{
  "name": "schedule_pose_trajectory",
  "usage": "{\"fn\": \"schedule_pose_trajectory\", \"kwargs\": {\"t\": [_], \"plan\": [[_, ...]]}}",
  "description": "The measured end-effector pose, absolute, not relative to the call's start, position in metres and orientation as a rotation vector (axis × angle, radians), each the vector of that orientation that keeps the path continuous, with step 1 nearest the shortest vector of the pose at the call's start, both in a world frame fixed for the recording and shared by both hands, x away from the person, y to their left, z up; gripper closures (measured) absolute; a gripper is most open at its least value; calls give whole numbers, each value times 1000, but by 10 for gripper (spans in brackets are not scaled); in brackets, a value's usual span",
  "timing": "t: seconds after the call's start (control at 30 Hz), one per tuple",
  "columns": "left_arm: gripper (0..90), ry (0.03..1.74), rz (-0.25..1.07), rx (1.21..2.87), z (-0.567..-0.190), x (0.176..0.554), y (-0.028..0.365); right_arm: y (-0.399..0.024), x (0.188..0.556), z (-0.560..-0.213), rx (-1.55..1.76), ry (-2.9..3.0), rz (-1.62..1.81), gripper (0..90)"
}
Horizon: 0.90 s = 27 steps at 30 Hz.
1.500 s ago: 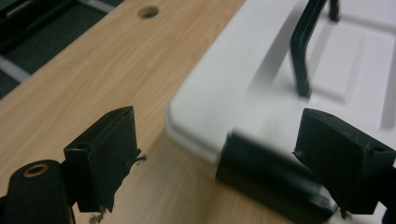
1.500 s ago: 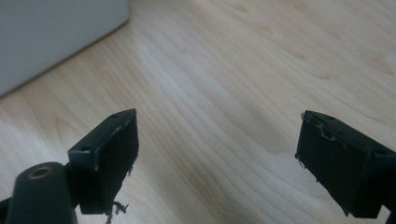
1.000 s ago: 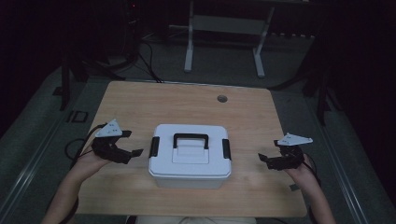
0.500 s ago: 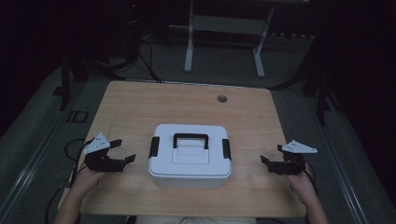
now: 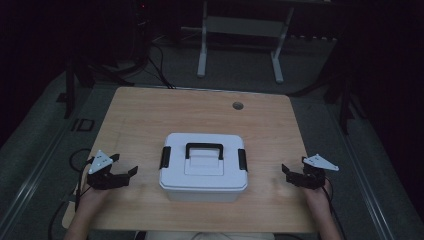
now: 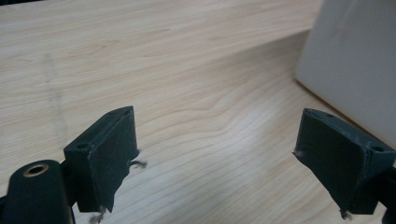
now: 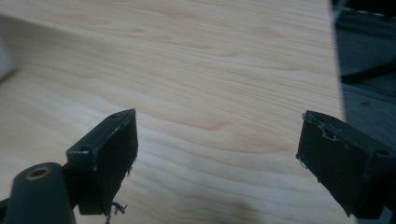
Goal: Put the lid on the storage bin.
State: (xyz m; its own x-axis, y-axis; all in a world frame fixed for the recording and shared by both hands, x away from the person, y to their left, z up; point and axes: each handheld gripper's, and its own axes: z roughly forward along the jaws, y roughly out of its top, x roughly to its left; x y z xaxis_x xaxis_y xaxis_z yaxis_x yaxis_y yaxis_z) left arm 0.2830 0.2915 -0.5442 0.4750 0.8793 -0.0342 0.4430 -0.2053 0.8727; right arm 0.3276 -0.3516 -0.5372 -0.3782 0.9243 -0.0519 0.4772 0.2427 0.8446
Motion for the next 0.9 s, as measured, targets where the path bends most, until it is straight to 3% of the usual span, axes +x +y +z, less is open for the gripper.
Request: {"fn": "schedule_pose_trajectory", "kwargs": {"t": [0.9], "plan": [[129, 1405, 933, 1642, -558, 275, 307, -361, 320, -549, 1368, 1691, 979, 121]]}}
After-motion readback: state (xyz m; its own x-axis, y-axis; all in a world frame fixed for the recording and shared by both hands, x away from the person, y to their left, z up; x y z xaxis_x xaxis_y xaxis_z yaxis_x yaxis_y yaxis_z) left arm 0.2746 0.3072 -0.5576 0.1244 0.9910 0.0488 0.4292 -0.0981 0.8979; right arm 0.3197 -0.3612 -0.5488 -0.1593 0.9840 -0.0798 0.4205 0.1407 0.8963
